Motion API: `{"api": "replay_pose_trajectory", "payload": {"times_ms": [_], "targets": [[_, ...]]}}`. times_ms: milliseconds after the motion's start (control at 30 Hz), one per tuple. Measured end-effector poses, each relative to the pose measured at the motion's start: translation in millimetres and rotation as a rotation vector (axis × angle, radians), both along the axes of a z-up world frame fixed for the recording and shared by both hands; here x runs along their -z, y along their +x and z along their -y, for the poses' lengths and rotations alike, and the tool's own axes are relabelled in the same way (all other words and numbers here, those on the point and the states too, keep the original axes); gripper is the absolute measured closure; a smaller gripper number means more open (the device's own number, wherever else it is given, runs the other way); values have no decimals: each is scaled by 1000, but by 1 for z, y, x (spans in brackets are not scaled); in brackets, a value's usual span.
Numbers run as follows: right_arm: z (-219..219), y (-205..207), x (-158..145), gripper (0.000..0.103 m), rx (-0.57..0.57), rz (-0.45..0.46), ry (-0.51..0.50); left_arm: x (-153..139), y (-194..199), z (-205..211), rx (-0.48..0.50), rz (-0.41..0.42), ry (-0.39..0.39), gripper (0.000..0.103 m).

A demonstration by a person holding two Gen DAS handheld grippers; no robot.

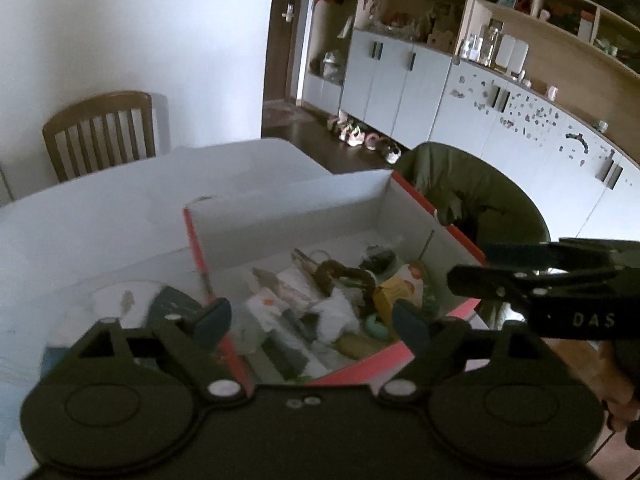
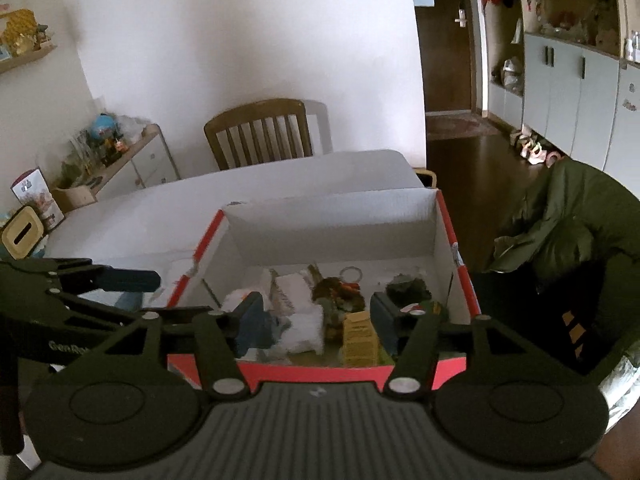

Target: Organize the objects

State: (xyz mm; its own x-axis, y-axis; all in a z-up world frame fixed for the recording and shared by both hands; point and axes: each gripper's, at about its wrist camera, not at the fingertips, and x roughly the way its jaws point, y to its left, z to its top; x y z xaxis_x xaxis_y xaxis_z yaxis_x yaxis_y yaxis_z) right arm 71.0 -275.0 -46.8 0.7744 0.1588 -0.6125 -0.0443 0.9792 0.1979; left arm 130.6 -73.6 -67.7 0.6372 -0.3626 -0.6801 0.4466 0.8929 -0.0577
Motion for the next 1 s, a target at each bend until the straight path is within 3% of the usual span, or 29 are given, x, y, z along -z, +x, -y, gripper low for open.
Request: {"api": "replay_pose_trajectory", "payload": {"times_ms": [367, 900, 1000], "targets": [[-34, -41, -15, 25, 63, 88, -30, -20, -27, -34, 40, 100, 1, 1], [-70, -83, -23, 9, 160, 172, -38, -22, -48, -58, 74, 124, -28, 0], [-74, -91, -26, 2, 174, 209, -25, -21, -50, -61, 82, 121, -31, 0]]}}
